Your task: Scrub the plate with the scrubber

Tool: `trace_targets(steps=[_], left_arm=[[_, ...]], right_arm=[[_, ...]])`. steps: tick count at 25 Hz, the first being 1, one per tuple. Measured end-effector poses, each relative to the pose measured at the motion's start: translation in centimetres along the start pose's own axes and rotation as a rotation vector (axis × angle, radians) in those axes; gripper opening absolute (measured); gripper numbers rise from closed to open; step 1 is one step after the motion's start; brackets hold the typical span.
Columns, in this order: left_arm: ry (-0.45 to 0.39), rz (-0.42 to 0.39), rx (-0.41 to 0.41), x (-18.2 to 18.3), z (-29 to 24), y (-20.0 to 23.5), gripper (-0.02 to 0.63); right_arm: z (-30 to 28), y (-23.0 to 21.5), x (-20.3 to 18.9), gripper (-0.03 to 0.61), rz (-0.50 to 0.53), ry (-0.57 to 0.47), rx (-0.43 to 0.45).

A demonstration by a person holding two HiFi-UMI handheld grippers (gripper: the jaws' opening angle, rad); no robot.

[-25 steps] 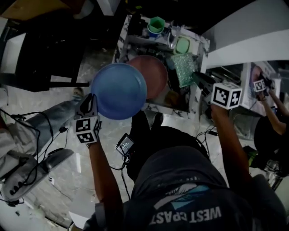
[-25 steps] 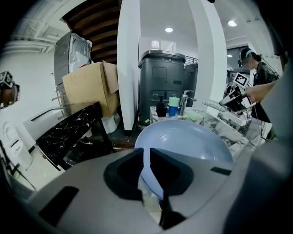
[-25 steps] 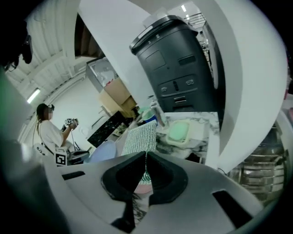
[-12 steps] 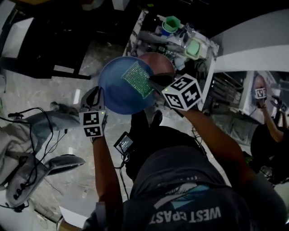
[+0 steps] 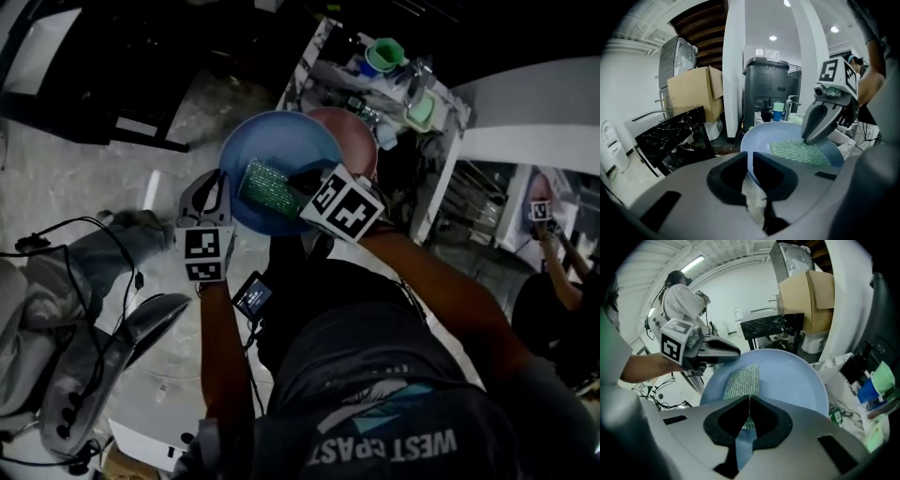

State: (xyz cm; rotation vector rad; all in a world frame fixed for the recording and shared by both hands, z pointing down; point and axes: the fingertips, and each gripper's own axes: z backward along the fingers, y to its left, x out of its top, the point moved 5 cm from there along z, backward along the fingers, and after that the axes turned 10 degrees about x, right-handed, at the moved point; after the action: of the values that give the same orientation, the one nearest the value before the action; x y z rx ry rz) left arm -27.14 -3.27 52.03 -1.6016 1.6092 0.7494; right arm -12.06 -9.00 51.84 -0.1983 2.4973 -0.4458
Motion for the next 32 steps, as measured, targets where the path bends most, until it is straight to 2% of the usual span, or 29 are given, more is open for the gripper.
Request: trace_targets(steps=[7, 13, 18, 23, 28, 32], left_arm=[[0.022, -0.079, 0.014, 0.0, -0.2, -0.2, 0.038], [0.028, -0.108, 0.022, 0.0, -0.2, -0.3, 0.038], [0.03, -0.131, 0.028, 0.0, -0.4, -0.2, 0.038], [0.031, -0.138, 0.028, 0.0, -0.5, -0.3, 0.038], [0.024, -0.134, 0.028, 0.0, -0.3, -0.4, 0.038], [0.014, -0.131, 0.018, -0.1, -0.6, -0.2, 0.038]], right_arm=[[0.3, -5.0, 4.0, 0.04, 0.078, 0.037, -0.104], [3.6, -6.7, 1.9, 0.04, 0.132, 0.144, -0.158], [4.6, -4.4, -0.8, 0.04, 0.141, 0.197, -0.111], [2.6, -0.4, -1.7, 0.04, 0.165, 0.22, -0.027], [-0.4, 1.2, 0.1, 0.041, 0.204, 0.213, 0.009], [-1.7, -0.6, 2.2, 0.04, 0.223, 0.216, -0.02]])
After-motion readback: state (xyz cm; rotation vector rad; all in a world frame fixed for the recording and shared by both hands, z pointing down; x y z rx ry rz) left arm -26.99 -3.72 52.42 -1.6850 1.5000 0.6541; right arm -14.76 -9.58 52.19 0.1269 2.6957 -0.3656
